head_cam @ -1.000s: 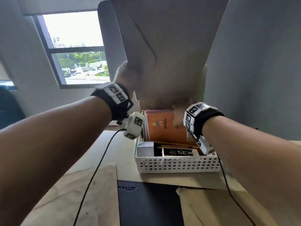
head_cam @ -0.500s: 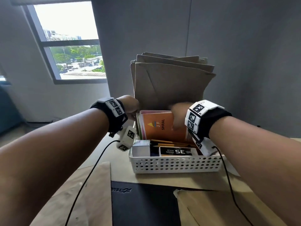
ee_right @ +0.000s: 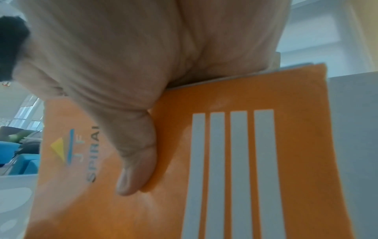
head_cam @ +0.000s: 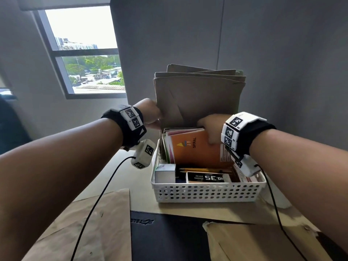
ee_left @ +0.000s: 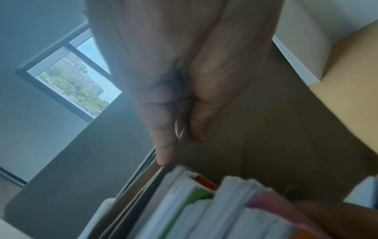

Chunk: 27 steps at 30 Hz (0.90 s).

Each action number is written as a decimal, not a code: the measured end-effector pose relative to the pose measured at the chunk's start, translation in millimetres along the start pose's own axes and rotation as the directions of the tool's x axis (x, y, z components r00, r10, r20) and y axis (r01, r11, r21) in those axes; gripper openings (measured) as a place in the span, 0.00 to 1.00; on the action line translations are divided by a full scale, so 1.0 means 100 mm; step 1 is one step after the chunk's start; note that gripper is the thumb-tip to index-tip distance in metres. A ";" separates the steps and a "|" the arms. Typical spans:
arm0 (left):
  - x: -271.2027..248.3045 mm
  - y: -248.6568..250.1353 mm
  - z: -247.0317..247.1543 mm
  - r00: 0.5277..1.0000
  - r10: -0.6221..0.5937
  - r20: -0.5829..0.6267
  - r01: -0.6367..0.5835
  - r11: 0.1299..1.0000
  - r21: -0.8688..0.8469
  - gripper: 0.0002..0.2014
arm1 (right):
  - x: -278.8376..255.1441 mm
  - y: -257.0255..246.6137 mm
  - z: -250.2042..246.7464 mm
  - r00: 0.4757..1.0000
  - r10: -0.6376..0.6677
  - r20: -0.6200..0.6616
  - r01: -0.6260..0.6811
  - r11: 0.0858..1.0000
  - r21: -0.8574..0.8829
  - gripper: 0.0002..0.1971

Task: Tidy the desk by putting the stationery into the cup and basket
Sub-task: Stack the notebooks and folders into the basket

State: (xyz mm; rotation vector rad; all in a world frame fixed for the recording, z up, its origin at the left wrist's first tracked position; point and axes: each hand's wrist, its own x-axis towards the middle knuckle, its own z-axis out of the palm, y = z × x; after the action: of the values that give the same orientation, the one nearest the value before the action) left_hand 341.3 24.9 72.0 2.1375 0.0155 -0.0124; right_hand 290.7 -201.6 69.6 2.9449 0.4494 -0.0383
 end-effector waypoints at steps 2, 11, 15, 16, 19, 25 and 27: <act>0.00 -0.03 0.02 1.000 -0.008 0.030 0.009 1.000 -0.026 0.10 | 0.03 0.05 -0.01 1.000 0.004 0.023 -0.004 1.000 0.008 0.19; 0.02 -0.07 0.06 0.999 0.041 -0.018 -0.034 0.958 0.285 0.09 | 0.16 0.06 0.16 0.984 0.173 -0.048 -0.172 0.985 0.030 0.24; -0.30 -0.13 -0.26 0.998 0.066 -0.023 -0.044 0.850 0.526 0.11 | -0.03 0.01 0.07 0.922 0.308 -0.236 -0.303 0.951 0.058 0.26; -0.44 -0.18 -0.33 0.998 0.052 0.018 -0.052 0.804 0.592 0.10 | -0.12 -0.02 0.00 0.913 0.320 -0.254 -0.312 0.947 0.072 0.28; -0.93 -0.48 -0.54 0.958 -0.150 0.244 -0.107 0.603 0.790 0.17 | -0.51 -0.16 -0.21 0.905 0.277 -0.323 -0.230 0.957 0.176 0.32; -1.69 -1.48 -0.75 0.822 -0.492 0.286 -0.143 0.309 0.940 0.74 | -1.48 -0.66 -0.14 0.931 0.154 -0.331 0.055 0.837 0.545 0.26; -1.82 -1.63 -0.76 0.842 -0.468 0.269 -0.104 0.349 0.931 0.80 | -1.66 -0.81 0.02 0.944 0.120 -0.308 0.110 0.765 0.635 0.24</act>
State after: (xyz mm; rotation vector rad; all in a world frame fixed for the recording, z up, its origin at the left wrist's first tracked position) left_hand 157.2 175.9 -22.0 3.2232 -0.0638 -0.9757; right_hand 108.5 -174.4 63.6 3.6612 0.5657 0.3978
